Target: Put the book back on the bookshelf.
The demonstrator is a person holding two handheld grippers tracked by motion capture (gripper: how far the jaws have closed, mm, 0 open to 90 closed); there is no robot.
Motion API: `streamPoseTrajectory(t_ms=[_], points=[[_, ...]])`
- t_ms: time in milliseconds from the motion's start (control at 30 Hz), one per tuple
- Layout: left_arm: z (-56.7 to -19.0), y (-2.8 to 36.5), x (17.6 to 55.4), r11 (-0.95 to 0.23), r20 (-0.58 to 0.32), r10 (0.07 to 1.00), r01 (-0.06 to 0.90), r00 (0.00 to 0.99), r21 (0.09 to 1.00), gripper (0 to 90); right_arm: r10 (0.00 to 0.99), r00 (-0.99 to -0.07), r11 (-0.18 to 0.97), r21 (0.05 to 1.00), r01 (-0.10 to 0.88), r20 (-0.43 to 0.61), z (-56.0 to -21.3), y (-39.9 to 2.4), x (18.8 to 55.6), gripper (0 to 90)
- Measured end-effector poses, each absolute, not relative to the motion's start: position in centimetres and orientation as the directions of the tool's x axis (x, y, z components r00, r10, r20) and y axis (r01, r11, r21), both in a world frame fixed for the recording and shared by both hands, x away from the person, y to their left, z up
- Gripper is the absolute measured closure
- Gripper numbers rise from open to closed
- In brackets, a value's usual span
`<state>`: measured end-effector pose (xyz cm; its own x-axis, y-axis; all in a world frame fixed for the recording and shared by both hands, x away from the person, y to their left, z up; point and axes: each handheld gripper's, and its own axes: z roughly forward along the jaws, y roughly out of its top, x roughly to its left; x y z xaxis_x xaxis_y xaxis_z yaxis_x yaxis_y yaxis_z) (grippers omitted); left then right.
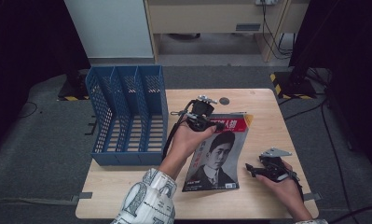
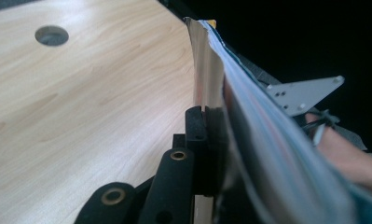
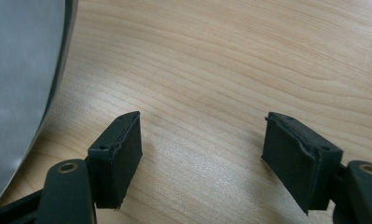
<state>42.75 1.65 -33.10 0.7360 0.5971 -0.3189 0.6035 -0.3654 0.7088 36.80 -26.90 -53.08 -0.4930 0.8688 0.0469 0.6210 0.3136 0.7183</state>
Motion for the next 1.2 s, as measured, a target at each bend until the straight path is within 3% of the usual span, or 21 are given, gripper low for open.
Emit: streamPoseTrajectory(t_ms=[433, 1200], points=[[-30.2, 2.3, 42.8, -0.325, -0.346, 0.575, 0.595, 0.741, 0.735, 86.5, 0.856, -0.517, 0.348, 0.727, 0.592, 0.011, -53.8, -25.8, 36.5, 13.1], [-27.1, 3.3, 42.3, -0.303, -0.359, 0.568, 0.593, 0.741, 0.746, 86.5, 0.857, -0.516, 0.351, 0.723, 0.595, 0.008, -53.8, -25.7, 36.3, 11.9]])
